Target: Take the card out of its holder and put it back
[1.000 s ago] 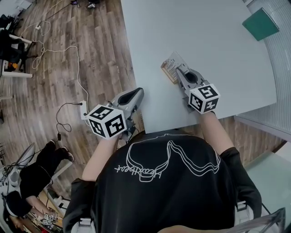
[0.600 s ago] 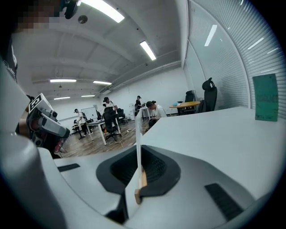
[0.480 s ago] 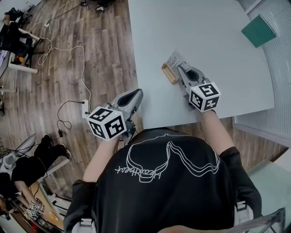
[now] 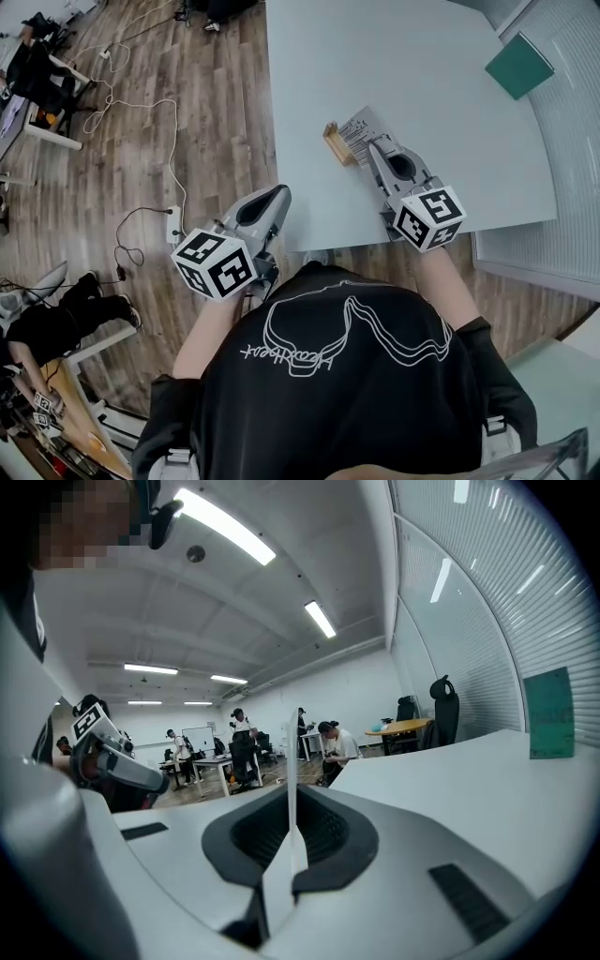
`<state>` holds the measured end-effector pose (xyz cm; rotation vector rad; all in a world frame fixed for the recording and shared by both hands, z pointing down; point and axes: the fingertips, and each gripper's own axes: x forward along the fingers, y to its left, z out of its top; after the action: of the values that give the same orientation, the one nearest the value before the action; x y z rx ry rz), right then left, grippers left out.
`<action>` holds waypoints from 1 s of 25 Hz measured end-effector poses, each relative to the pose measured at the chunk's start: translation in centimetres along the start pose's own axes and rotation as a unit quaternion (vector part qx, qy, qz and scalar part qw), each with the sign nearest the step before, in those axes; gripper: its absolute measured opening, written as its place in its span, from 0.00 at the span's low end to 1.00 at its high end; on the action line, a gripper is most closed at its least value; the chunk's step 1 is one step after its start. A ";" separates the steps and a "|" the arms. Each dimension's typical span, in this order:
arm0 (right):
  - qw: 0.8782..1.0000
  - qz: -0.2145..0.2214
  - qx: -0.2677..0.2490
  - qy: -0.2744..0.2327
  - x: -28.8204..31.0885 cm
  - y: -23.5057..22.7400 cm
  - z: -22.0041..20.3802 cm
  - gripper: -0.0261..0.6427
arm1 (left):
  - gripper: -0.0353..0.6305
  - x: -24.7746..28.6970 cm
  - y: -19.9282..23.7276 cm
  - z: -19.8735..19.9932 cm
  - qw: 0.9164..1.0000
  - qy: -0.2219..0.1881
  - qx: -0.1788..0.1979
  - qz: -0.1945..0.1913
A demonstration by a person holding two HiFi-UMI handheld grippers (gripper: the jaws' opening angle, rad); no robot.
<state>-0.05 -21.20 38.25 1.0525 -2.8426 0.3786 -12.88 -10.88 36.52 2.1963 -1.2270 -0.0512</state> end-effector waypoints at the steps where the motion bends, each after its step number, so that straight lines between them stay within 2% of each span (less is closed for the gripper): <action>1: 1.000 0.005 0.002 -0.004 -0.9 0.5 0.3 0.07 | 0.07 0.0 -0.6 0.0 1.000 -0.004 0.002 -0.002; 5: 0.999 0.027 0.028 -0.005 -4.6 2.5 1.2 0.07 | 0.07 -0.3 -3.5 -0.5 1.000 -0.009 0.011 -0.011; 10: 0.998 0.047 0.048 -0.012 -8.9 4.0 2.2 0.07 | 0.07 -0.8 -6.9 -1.6 0.999 -0.005 0.044 -0.007; 13: 0.996 0.061 0.059 -0.023 -11.1 4.9 2.6 0.07 | 0.07 -1.4 -8.3 -2.4 0.999 -0.009 0.052 -0.007; 25: 0.996 0.083 0.037 -0.017 -18.1 8.1 1.1 0.07 | 0.07 -3.6 -14.2 -5.1 0.996 -0.029 0.083 -0.008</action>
<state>8.38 -4.15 32.55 0.8434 -2.9786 0.4874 -2.55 -0.15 32.30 2.3630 -1.2854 -0.0212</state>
